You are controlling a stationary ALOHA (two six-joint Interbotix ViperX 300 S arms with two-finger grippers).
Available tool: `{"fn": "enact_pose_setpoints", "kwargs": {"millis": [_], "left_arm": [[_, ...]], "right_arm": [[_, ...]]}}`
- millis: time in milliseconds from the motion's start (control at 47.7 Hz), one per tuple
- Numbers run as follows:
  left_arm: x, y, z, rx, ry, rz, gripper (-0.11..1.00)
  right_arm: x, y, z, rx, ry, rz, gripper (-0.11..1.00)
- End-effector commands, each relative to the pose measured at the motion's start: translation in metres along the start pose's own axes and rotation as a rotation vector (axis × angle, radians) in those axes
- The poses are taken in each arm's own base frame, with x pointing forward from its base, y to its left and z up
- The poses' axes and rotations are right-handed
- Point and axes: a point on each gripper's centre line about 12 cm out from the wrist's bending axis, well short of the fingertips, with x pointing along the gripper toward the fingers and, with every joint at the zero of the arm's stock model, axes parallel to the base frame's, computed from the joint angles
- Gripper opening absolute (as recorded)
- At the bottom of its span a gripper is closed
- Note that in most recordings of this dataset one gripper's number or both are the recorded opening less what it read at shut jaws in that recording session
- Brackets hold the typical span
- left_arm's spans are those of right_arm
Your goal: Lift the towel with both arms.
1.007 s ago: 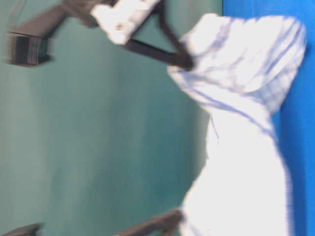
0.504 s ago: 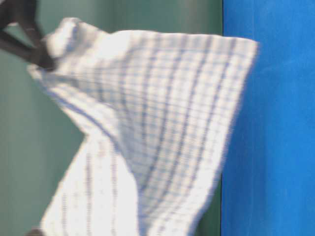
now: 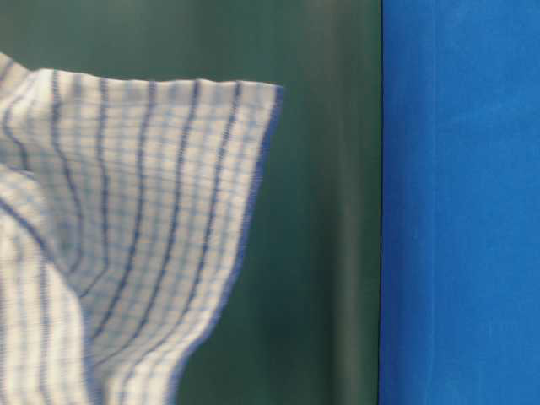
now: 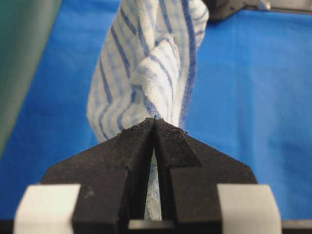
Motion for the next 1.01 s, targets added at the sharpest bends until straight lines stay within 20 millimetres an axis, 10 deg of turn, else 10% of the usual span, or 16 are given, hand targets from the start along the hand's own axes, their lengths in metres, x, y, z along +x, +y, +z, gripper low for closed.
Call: {"fn": "enact_pose_setpoints", "kwargs": {"millis": [0, 755, 986], "left_arm": [[-0.0094, 0.0, 0.0181, 0.002, -0.043, 0.0, 0.01], [-0.0071, -0.0007, 0.0187, 0.035, -0.055, -0.001, 0.03], [-0.0061, -0.0017, 0.0181, 0.028, -0.088, -0.004, 0.64]], "right_arm": [[-0.0183, 0.0012, 0.0135, -0.009, -0.05, 0.012, 0.05], [-0.0146, 0.0101, 0.0073, -0.138, -0.033, 0.035, 0.06], [-0.0135, 0.0092, 0.0063, -0.135, -0.032, 0.027, 0.59]]}}
